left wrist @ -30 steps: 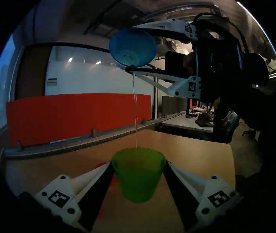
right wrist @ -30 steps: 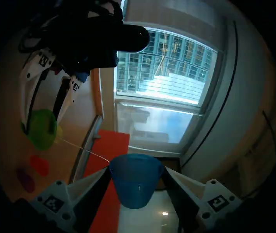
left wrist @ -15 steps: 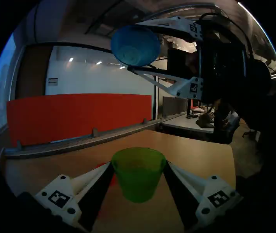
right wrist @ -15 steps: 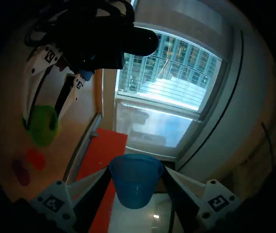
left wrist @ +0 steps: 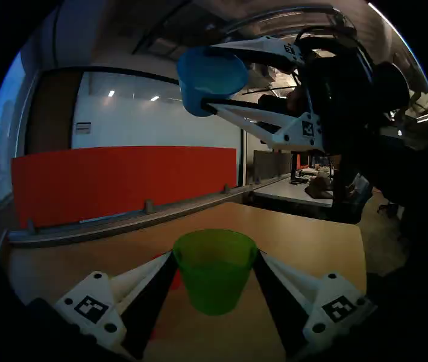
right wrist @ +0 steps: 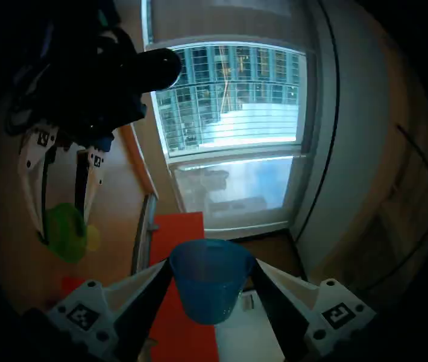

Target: Pour water

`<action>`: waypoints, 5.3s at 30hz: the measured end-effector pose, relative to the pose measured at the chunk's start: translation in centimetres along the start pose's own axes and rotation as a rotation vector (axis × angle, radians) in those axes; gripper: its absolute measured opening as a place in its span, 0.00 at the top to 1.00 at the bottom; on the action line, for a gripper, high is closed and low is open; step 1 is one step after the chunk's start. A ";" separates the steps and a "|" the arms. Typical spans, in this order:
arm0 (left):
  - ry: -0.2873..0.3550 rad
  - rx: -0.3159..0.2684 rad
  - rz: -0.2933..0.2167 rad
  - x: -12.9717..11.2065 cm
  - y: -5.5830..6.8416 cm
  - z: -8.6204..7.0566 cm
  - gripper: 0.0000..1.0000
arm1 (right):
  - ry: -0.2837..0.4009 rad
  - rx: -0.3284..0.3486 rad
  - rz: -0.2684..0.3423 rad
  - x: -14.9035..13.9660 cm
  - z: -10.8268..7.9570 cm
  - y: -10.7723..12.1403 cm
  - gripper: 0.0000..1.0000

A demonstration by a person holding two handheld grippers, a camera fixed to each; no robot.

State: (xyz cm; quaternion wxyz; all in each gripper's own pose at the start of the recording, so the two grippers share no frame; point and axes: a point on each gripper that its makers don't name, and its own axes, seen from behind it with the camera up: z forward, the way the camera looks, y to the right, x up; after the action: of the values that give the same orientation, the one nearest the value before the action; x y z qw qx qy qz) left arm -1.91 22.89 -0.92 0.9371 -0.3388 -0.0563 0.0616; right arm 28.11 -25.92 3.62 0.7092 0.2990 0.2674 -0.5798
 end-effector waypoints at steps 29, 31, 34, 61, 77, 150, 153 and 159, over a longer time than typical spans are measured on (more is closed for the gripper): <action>0.001 0.004 0.013 0.3 0.0 0.2 0.13 | 0.075 0.083 0.833 3.1 -1.8 -1.6 0.07; 0.001 0.004 0.015 0.3 -0.1 0.2 0.13 | 0.077 0.088 0.881 3.3 -1.9 -1.5 0.07; 0.003 0.004 0.017 0.5 -0.1 0.2 0.13 | 0.079 0.100 0.952 3.6 -1.9 -1.6 0.07; 0.006 0.009 0.025 0.8 -0.1 0.1 0.13 | 0.084 0.168 1.266 4.8 -1.9 -1.5 0.07; 0.000 0.008 0.028 0.6 -0.2 0.2 0.13 | 0.083 0.167 1.291 4.0 -2.6 -2.0 0.06; -0.230 -0.002 0.055 -6.7 -1.8 -0.6 0.13 | -0.228 0.274 1.327 -6.3 -10.8 -19.4 0.05; -0.249 -0.007 0.058 -7.3 -1.7 -0.6 0.13 | -0.245 0.292 1.330 -6.6 -10.9 -20.4 0.05; -0.294 -0.018 0.068 -8.6 -1.6 -0.6 0.12 | -0.269 0.327 1.338 -6.9 -11.1 -22.0 0.05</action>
State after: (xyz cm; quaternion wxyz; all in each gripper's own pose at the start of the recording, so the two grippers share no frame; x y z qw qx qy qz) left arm -10.24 20.01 -0.92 0.9130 -0.3364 -0.1822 0.1416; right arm 4.81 -16.48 -1.38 0.8867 0.4277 -0.1547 -0.0837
